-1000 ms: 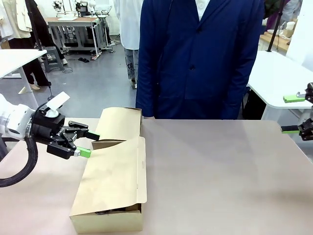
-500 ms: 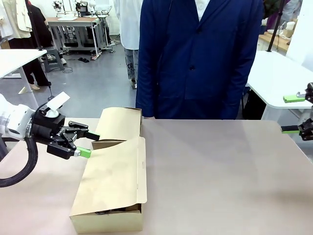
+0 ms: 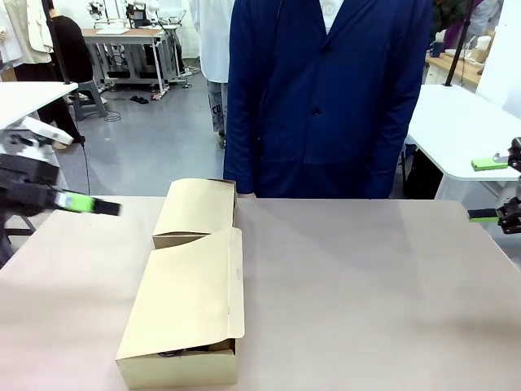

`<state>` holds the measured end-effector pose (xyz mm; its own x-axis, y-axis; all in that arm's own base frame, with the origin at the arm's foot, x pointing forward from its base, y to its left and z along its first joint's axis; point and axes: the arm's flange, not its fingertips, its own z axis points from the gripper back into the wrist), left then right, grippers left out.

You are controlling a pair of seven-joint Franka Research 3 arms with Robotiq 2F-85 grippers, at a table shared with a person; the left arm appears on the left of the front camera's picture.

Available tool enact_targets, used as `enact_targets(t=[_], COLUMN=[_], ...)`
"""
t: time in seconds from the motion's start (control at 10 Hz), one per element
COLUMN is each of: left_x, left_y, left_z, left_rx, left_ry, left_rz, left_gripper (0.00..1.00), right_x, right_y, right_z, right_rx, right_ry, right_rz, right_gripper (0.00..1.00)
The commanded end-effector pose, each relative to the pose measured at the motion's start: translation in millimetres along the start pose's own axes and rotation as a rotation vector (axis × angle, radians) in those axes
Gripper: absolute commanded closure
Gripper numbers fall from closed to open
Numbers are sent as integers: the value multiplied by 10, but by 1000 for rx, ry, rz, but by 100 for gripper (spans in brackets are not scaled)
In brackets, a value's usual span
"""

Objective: Place items inside the box.
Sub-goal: Close the lid of the Mailer Box closest to the robot.

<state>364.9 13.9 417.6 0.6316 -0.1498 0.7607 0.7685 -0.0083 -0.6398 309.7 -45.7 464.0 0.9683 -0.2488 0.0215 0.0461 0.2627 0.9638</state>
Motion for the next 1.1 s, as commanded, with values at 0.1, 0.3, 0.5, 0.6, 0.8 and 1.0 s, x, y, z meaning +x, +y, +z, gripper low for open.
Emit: enact_targets(t=[0.1, 0.3, 0.5, 0.6, 0.8, 1.0], left_x=[-156, -317, -251, -251, -251, -251], left_y=[-27, -25, 10, 10, 10, 10], left_z=[694, 1091, 832, 832, 832, 832], left_rx=[144, 87, 164, 164, 164, 164], left_ry=[-168, -361, -165, -165, -165, -165], left_rz=[528, 546, 452, 452, 452, 452], left_gripper=[0, 0, 0, 0, 0, 0], right_x=[-12, -12, -12, -12, -12, -12], right_y=[0, 0, 0, 0, 0, 0], right_z=[22, 22, 22, 22, 22, 22], right_rx=[4, 4, 4, 4, 4, 4], right_ry=[2, 2, 2, 2, 2, 2], right_rz=[5, 5, 5, 5, 5, 5], right_gripper=[0, 0, 0, 0, 0, 0])
